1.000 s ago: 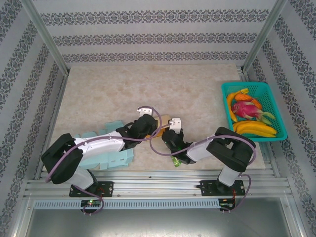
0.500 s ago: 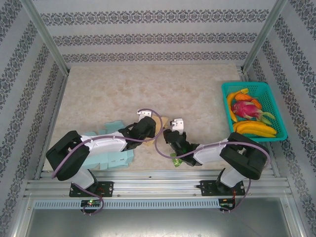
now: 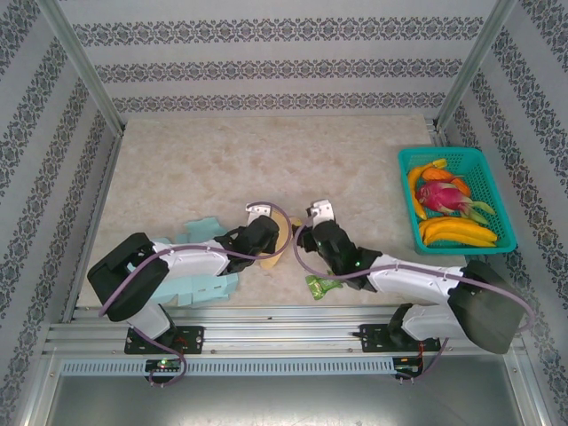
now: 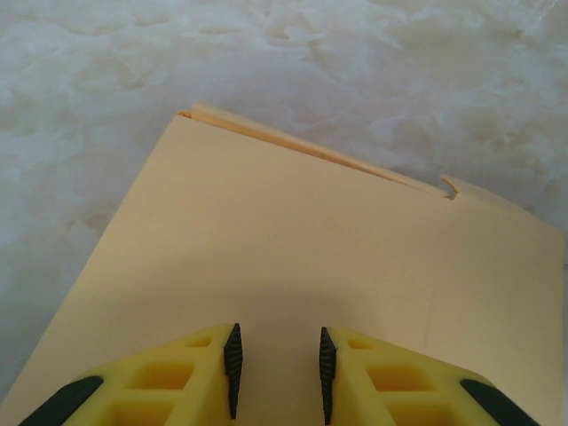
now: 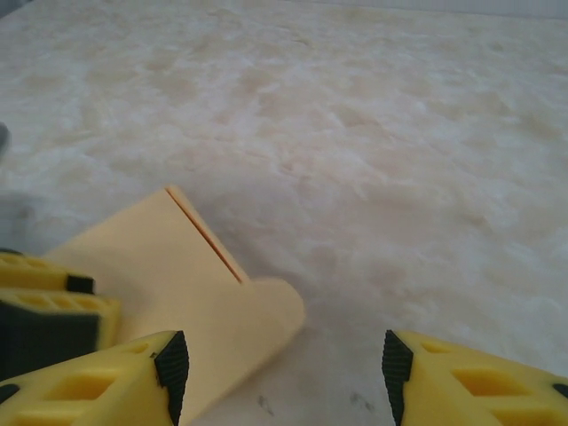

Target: Fold the paper box

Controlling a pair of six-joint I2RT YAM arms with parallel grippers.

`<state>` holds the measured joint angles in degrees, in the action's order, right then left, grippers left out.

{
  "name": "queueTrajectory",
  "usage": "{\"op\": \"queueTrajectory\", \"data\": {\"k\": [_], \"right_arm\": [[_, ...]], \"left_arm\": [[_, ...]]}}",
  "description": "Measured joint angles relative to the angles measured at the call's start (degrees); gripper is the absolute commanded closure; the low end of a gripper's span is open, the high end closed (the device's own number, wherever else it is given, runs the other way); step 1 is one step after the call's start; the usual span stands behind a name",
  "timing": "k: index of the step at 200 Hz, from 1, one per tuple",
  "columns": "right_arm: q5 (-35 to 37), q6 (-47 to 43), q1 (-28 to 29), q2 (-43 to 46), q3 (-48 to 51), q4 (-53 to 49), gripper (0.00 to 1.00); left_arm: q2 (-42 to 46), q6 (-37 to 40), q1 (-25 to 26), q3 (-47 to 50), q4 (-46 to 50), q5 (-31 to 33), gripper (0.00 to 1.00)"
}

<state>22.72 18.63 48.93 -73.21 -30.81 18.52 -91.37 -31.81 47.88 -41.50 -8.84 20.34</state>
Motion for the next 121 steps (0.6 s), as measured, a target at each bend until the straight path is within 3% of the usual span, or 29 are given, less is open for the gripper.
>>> {"op": "queueTrajectory", "data": {"k": [59,121], "right_arm": [[-16.7,-2.2,-11.3,-16.0,-13.6,-3.8,0.40],[-28.7,-4.5,-11.7,-27.6,-21.5,-6.0,0.41]], "left_arm": [[0.3,0.6,0.0,2.3,-3.4,-0.1,0.69],[2.2,2.8,0.0,4.4,-4.5,-0.4,0.70]]}}
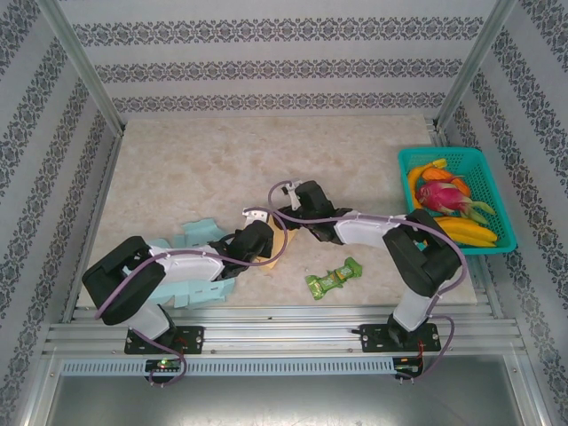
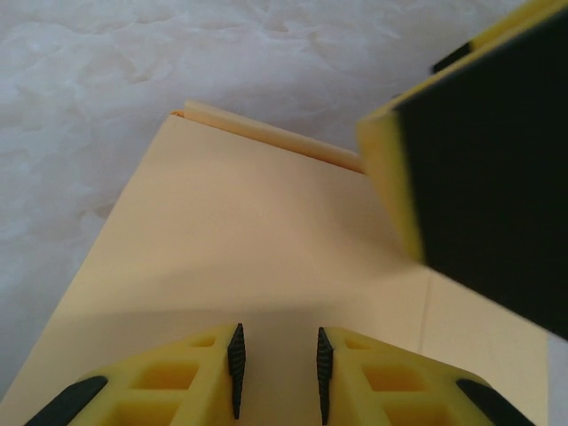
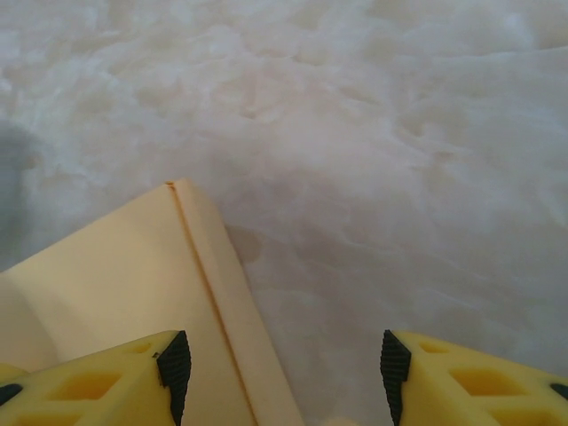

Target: Fold the paper box

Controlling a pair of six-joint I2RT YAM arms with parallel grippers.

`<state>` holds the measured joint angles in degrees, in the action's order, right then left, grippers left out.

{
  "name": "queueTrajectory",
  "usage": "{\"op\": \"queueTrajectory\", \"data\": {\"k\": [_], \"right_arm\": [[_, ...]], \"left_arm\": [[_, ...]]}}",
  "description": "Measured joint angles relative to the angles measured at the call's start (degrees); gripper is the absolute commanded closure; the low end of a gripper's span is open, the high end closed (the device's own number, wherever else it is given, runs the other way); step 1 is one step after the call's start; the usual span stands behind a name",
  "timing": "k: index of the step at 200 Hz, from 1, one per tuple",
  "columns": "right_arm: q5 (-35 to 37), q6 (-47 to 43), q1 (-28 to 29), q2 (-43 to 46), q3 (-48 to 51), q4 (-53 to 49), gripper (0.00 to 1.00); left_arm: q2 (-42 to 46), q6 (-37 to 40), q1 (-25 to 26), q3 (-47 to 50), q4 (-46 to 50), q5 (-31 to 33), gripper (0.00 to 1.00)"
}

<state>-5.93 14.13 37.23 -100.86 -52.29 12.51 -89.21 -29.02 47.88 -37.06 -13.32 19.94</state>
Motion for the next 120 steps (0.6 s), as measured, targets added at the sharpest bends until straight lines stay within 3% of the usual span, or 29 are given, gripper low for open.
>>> {"op": "queueTrajectory", "data": {"k": [58,120], "right_arm": [[-1.6,0.5,0.0,-4.2,-1.9,0.7,0.47],[8.0,7.1,0.2,2.3,9.1,8.2,0.48]], "left_arm": [[2.1,1.0,0.0,0.9,0.0,0.0,0.69],[11.9,-5.2,0.0,5.3,1.2,1.2,0.58]]}}
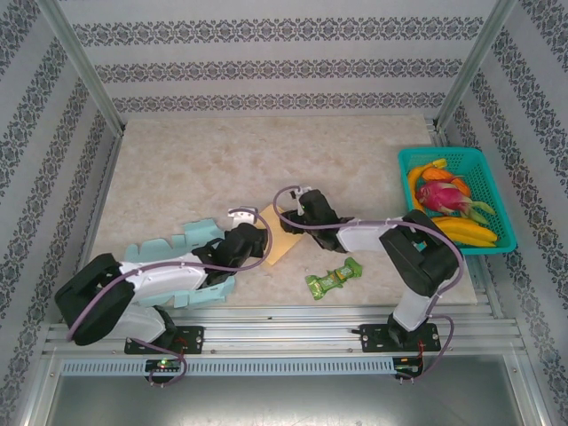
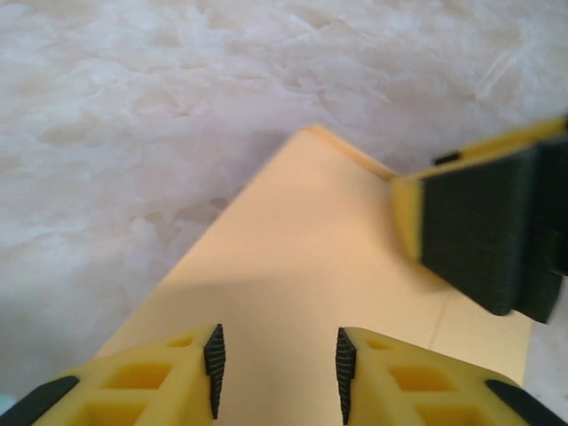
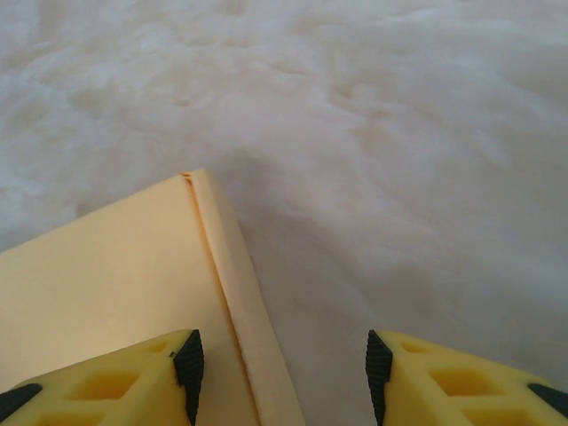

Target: Fold the paper box

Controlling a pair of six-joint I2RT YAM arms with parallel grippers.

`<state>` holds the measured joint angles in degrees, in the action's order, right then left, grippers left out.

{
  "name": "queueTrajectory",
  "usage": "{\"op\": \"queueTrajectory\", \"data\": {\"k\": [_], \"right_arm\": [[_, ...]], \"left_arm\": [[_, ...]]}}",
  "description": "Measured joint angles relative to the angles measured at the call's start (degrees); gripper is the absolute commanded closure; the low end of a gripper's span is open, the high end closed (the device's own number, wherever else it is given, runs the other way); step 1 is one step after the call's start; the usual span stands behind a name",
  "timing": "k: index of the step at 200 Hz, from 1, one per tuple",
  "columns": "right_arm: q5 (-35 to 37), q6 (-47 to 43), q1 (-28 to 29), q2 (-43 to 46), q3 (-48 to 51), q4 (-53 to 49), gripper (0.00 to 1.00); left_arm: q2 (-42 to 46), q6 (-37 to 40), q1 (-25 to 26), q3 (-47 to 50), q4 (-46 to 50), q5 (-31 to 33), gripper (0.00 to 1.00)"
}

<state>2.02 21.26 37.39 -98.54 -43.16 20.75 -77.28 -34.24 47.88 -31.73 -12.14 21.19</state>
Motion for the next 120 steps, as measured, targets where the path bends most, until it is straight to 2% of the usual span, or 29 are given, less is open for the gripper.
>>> {"op": "queueTrajectory", "data": {"k": [25,37,44,67,85,120], "right_arm": [[5.7,4.5,1.3,5.5,6.3,1.1,0.47],[8.2,6.2,2.7,7.6,8.4,1.1,0.47],[9.2,6.9,3.7,8.7,9.1,1.0,0.46],[11.1,7.8,6.5,11.9,10.3,0.3,0.45],[11.6,7.9,7.4,14.7,10.6,-0.9,0.43],[12.2,6.9,6.7,19.2,10.8,-4.7,0.41]], "left_arm": [[1.3,-6.1,0.0,-0.1,4.2,1.0,0.53],[1.4,-8.5,0.0,-0.1,5.5,1.0,0.38],[1.4,-10.0,0.0,-0.1,6.0,0.9,0.32],[1.4,-12.5,0.0,-0.3,7.1,0.9,0.31],[1.4,-12.9,0.0,-1.0,8.1,1.2,0.24],[1.4,-11.3,-3.0,-3.4,10.3,0.5,0.26]]}}
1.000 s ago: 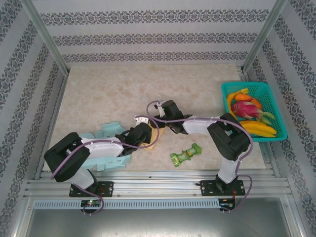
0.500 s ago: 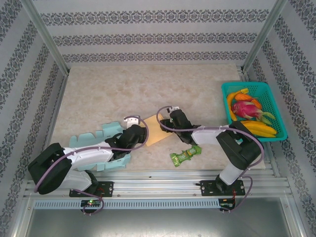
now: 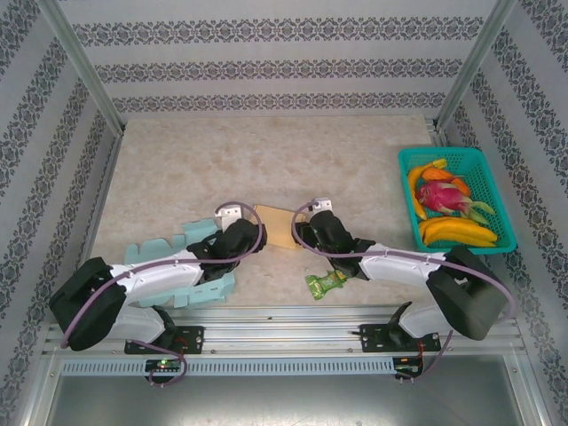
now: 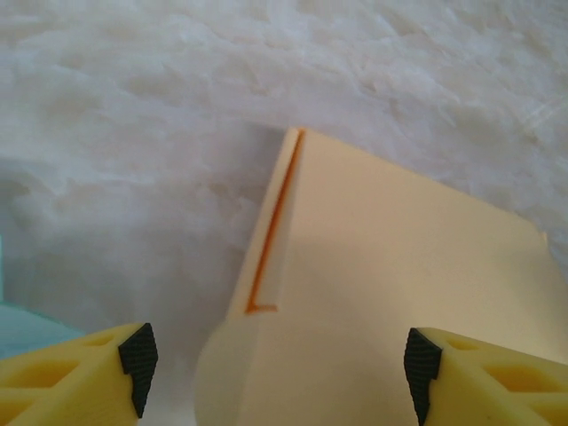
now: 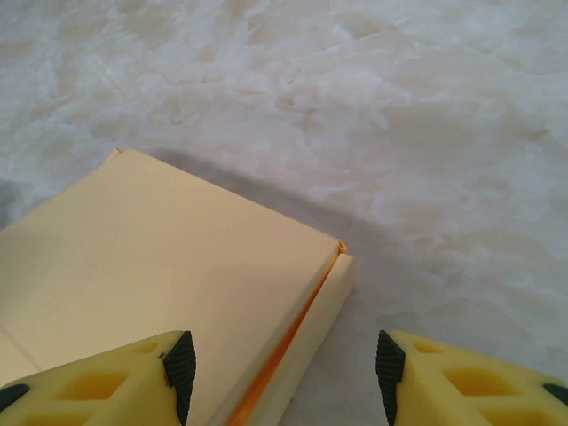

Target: Fold the paper box

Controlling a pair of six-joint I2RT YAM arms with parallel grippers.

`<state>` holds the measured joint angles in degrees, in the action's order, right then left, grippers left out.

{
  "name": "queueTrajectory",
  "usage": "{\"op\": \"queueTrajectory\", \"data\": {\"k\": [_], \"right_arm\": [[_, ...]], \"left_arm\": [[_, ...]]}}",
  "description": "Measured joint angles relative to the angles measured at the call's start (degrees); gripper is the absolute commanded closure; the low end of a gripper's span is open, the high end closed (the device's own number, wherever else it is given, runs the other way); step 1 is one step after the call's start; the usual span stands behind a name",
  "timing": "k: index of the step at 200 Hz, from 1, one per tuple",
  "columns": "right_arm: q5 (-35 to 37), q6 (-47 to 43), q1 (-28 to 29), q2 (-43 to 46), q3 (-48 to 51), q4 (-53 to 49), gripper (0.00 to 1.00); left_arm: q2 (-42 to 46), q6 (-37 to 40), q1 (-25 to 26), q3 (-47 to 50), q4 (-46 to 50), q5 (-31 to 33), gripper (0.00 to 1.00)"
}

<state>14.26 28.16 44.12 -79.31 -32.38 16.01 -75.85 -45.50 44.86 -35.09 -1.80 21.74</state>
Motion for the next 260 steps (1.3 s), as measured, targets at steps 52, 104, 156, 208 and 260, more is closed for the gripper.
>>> {"op": "queueTrajectory", "data": {"k": [52,104,156,208,260], "right_arm": [[-1.3,0.0,-2.7,-1.0,-1.6,-3.0,0.40],[-2.1,2.0,-2.6,-9.4,-8.0,-2.6,0.39],[-2.1,3.5,-2.6,-12.9,-6.2,-0.1,0.40],[-2.3,3.2,-2.3,-14.1,-3.2,7.0,0.41],[-2.7,1.4,-2.2,-14.1,-1.3,11.0,0.42]], "left_arm": [[-0.1,3.3,-4.1,-0.8,1.2,-2.3,0.27],[-4.6,5.0,-4.4,-0.8,0.5,-4.8,0.30],[-5.4,6.6,-4.5,-0.9,0.2,-6.1,0.26],[-3.9,5.0,-6.6,-3.4,3.9,-10.0,0.06],[-5.7,-3.4,-7.5,-10.7,13.3,-13.7,0.01]]}}
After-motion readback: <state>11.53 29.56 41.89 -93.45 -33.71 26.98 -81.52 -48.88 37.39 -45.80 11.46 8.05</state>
